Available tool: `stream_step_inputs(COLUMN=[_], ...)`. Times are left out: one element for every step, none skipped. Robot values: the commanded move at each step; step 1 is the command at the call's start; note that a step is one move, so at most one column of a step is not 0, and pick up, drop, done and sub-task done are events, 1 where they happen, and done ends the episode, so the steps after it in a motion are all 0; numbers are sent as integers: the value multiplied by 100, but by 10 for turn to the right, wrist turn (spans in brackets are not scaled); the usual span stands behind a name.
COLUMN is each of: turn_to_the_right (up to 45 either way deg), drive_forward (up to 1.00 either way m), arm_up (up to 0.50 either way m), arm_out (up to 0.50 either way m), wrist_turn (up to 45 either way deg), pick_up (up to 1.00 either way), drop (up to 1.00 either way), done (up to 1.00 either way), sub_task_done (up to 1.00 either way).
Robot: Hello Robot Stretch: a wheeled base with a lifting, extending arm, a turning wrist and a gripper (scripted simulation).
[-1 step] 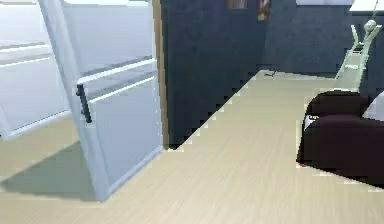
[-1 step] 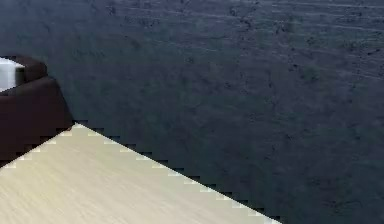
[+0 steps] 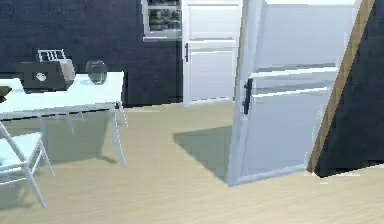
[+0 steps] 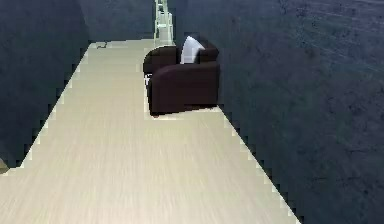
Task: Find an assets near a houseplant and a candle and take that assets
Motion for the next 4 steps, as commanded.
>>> stream_step_inputs(turn_to_the_right=[-60,0,-60,0], drive_forward=[0,100,0,5], arm_up=[0,0,0,0], arm_out=[0,0,0,0], wrist_turn=[0,0,0,0], pick_up=[0,0,0,0], drop=[0,0,0,0], done=[0,0,0,0], sub_task_done=[0,0,0,0])
